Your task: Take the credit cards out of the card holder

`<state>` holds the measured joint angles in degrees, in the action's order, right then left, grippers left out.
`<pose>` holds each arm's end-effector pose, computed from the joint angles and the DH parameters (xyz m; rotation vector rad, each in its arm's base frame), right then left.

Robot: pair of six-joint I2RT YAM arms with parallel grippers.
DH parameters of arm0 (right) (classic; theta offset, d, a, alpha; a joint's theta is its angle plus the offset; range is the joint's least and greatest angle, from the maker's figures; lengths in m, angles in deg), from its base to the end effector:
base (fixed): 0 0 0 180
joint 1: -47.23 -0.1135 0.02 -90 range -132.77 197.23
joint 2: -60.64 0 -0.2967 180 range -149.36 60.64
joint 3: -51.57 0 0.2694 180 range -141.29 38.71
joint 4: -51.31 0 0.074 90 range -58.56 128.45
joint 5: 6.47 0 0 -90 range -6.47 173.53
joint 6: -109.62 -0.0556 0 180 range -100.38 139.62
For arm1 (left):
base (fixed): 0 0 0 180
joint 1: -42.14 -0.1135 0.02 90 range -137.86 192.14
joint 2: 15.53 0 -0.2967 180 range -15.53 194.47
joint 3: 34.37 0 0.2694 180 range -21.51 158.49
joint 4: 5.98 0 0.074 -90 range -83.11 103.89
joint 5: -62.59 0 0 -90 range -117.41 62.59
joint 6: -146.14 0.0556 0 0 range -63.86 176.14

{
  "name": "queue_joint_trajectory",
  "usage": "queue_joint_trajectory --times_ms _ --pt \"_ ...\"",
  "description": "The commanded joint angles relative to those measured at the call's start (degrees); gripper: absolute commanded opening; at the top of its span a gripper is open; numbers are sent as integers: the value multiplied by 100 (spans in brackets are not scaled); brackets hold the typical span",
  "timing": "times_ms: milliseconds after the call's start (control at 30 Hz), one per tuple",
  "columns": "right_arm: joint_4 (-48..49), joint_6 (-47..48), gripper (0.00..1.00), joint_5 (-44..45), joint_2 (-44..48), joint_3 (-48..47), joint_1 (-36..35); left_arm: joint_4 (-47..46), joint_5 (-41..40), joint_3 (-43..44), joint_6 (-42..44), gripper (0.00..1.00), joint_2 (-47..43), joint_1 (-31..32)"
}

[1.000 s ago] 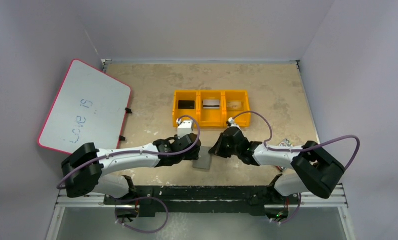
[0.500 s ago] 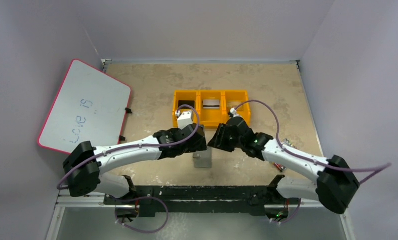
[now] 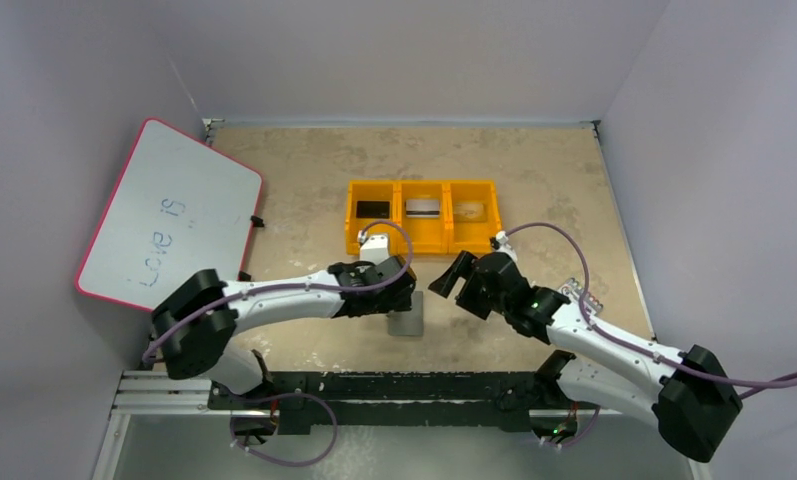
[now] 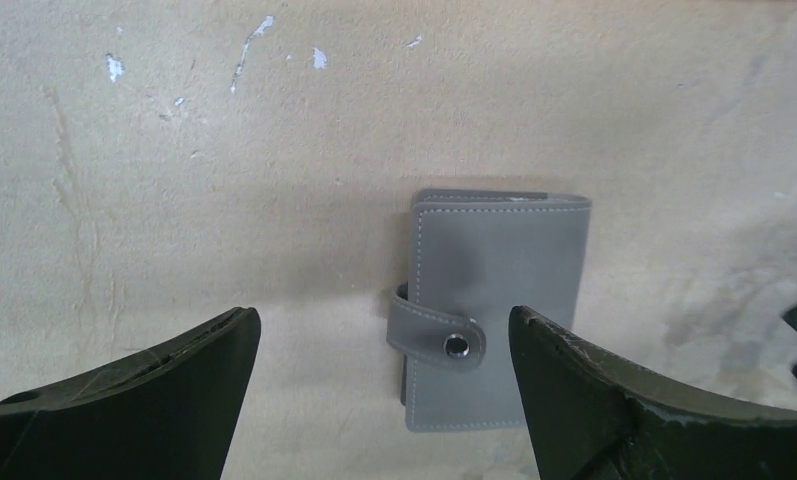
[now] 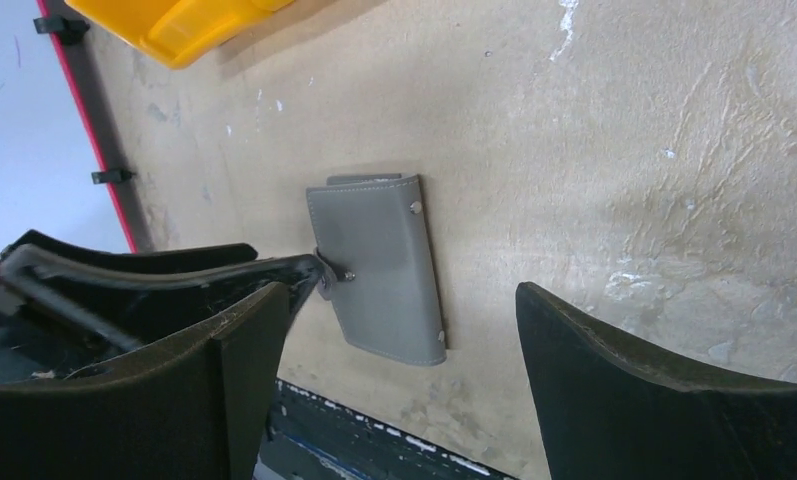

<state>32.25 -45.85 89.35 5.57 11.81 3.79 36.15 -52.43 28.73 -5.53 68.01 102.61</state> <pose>0.1612 0.1449 0.2126 0.5078 2.2811 0.9338 0.1665 -0.2463 0.2038 -0.1630 2.5208 -0.2680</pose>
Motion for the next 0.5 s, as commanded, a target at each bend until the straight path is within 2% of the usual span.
queue_joint_trajectory --times_ms 0,200,333,467 --pt "62 -50 85 242 -143 -162 11 268 -328 660 266 93 712 195" --pt "-850 -280 83 889 -74 -451 9 743 -583 1217 219 75 1372 211" --pt "-937 -419 82 1069 307 -353 2 818 -562 1085 122 66 1219 218" --pt "-841 -508 82 1095 649 -87 2 278 -165 692 151 60 918 246"
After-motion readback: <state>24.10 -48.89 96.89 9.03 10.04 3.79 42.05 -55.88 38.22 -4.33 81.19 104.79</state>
